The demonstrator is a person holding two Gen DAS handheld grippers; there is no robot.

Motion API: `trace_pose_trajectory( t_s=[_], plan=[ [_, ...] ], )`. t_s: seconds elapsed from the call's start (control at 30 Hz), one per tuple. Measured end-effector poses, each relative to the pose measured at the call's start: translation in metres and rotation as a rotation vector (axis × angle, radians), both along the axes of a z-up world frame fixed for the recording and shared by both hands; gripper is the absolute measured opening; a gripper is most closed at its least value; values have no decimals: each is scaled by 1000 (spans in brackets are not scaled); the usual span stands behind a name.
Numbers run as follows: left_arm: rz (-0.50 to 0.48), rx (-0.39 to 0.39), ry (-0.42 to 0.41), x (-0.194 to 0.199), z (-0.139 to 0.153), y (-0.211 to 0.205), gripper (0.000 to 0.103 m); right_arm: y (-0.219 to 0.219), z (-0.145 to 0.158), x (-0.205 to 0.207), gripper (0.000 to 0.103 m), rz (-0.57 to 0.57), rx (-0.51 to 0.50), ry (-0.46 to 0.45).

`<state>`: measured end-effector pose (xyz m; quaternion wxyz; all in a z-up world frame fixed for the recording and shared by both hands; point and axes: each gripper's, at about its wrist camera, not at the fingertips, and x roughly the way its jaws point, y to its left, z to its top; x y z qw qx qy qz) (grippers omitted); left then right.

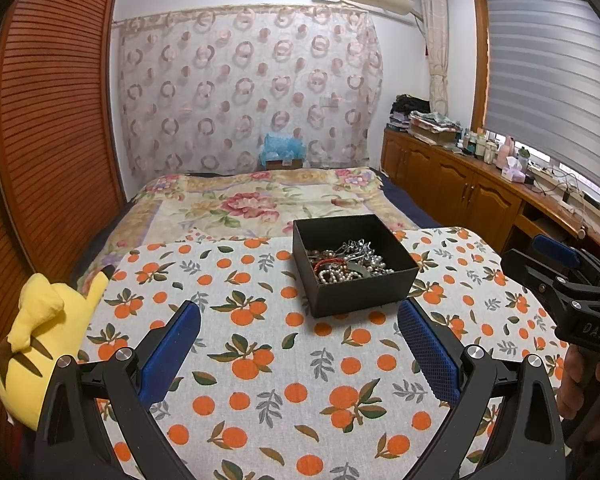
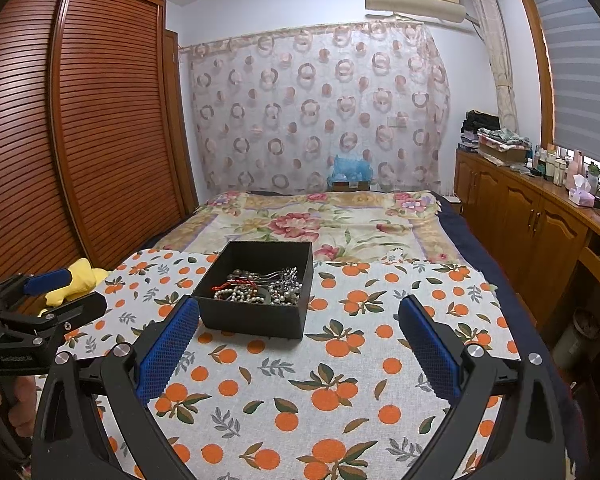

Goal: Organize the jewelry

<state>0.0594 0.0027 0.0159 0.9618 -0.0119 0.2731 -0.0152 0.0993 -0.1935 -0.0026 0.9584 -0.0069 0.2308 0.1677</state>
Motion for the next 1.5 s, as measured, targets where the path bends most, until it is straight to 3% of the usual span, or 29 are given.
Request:
trace_pose_trajectory(
  t_s=[1.5],
  plan=[
    [8, 9, -8, -6, 0, 2, 95, 2, -5, 1, 100, 4, 3, 3]
  ],
)
